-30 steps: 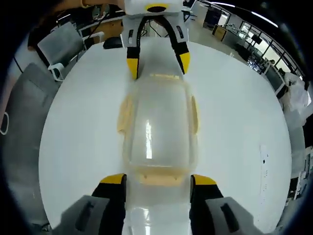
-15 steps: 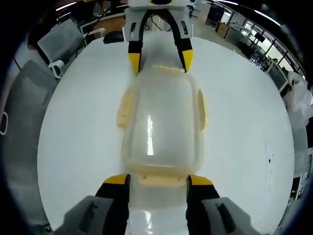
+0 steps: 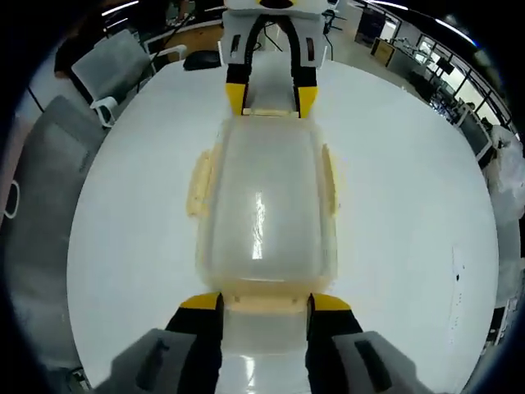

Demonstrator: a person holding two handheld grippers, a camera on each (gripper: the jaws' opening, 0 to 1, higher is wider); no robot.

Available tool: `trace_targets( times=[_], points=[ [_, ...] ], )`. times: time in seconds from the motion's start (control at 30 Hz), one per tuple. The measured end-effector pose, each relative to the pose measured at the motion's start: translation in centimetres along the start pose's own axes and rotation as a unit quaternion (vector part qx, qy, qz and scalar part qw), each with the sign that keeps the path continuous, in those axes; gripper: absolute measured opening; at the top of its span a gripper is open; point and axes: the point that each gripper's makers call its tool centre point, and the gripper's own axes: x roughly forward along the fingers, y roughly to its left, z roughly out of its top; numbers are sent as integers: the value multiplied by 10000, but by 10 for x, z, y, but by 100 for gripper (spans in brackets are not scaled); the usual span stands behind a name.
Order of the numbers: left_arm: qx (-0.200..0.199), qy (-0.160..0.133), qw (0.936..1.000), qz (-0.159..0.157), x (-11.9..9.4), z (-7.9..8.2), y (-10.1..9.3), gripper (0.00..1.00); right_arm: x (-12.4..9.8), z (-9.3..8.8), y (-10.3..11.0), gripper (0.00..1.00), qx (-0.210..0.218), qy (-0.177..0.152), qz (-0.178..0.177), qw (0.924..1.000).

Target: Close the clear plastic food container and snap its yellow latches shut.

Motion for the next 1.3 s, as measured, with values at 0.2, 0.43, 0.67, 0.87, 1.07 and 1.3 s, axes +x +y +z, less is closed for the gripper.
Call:
trace_targets(
  times=[0.2, 0.43, 0.67, 0.87, 1.07, 1.3],
  points=[
    [-5, 59, 10000, -8, 0, 0, 0, 38, 0, 0, 1, 37, 94, -129, -18, 9999],
    [-107, 41, 9999, 3, 2, 0, -1, 38, 0, 1, 2, 38, 138, -91, -27, 9999],
    [-207, -141, 9997, -2, 2, 0, 0, 37, -1, 0, 3, 36, 177, -165, -43, 9997],
    [-213, -148, 9997, -9, 2, 2, -2, 36, -2, 0, 6, 35, 114, -279, -111, 9995],
    [-160, -116, 9998, -12, 2, 1, -7, 36, -2, 1, 9, 35, 23, -182, -86, 9998],
    [-212, -96, 9997, -18, 0, -5, -12, 36, -8, 9, 14, 35, 8, -283, -20, 9996]
  ],
)
